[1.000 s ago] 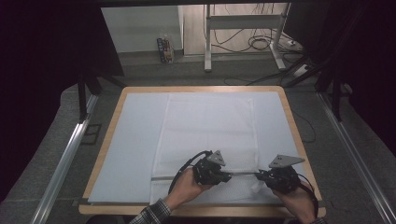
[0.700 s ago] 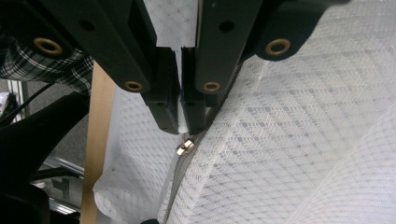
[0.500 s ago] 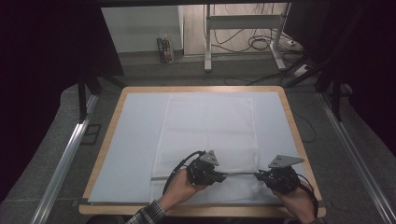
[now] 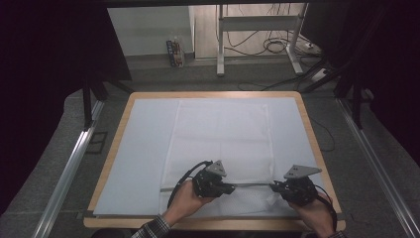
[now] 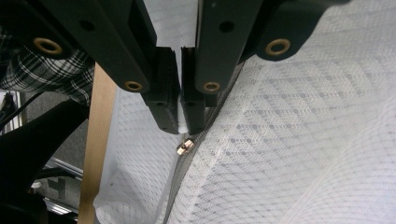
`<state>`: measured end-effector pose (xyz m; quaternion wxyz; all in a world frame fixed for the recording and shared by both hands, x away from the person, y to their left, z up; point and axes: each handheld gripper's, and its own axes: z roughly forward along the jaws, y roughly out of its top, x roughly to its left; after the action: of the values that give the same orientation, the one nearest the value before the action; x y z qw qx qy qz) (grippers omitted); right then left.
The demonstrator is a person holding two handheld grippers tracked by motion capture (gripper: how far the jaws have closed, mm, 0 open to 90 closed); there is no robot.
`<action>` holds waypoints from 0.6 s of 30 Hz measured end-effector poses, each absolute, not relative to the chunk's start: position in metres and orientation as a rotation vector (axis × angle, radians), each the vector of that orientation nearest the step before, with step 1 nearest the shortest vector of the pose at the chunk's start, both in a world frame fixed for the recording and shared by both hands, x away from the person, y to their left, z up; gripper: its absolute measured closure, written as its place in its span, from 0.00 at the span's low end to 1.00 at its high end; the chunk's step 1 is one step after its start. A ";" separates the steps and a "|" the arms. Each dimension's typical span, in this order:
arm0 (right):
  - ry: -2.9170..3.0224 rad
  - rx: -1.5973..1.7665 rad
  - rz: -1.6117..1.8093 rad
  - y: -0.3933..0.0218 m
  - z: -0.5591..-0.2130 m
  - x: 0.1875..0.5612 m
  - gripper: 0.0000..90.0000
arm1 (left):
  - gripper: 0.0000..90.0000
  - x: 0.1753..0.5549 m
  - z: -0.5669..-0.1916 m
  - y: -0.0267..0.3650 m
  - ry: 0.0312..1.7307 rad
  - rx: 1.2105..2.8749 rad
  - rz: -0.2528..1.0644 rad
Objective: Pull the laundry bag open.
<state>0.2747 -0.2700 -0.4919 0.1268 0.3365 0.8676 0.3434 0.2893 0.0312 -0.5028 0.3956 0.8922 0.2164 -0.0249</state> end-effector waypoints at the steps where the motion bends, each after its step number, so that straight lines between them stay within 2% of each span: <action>1: 2.522 0.977 0.988 -0.270 -0.492 0.275 0.91 | 0.97 0.289 -0.503 0.032 0.550 2.262 -0.065; 18: 2.526 0.982 0.986 -0.271 -0.493 0.276 0.91 | 0.97 0.286 -0.503 0.051 0.589 2.248 -0.077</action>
<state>0.2758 -0.2709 -0.4934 0.1283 0.3378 0.8686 0.3391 0.2860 0.0511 -0.5028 0.3972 0.8873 0.2324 -0.0305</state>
